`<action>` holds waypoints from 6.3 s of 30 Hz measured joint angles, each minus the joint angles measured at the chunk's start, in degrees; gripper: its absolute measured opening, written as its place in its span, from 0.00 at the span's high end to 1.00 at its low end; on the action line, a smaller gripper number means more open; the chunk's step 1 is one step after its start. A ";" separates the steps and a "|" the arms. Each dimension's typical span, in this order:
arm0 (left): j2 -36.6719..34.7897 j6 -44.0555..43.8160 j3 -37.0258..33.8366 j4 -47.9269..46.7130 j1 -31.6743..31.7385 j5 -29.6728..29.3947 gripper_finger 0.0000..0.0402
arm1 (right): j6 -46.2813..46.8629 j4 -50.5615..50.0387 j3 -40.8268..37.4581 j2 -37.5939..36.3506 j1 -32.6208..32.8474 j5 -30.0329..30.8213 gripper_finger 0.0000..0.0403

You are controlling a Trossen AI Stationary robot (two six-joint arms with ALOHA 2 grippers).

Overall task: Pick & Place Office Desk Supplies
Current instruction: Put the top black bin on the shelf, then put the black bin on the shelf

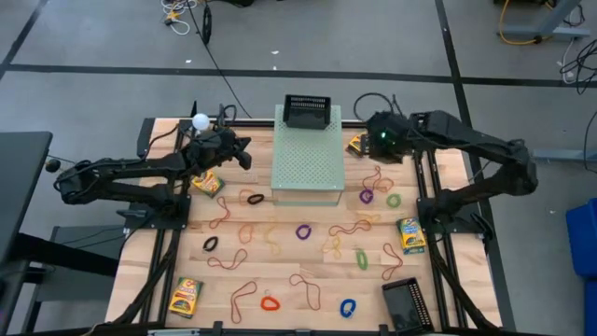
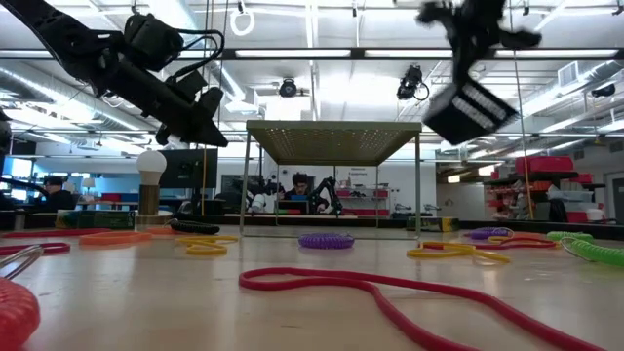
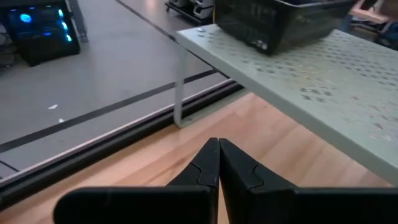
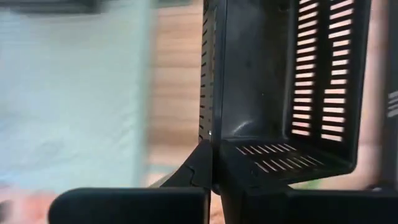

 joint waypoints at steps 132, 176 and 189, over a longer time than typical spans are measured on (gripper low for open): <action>0.00 -0.92 0.00 0.04 1.02 11.93 0.98 | -2.97 11.05 5.00 17.88 -2.25 1.11 0.93; -1.67 -2.58 0.02 -2.26 -5.49 21.83 0.99 | -40.47 20.75 -9.99 -5.92 11.47 -5.12 0.86; -5.02 -18.22 0.04 -4.92 -42.06 0.15 0.98 | -40.58 20.89 -31.44 -23.78 28.15 -15.44 0.93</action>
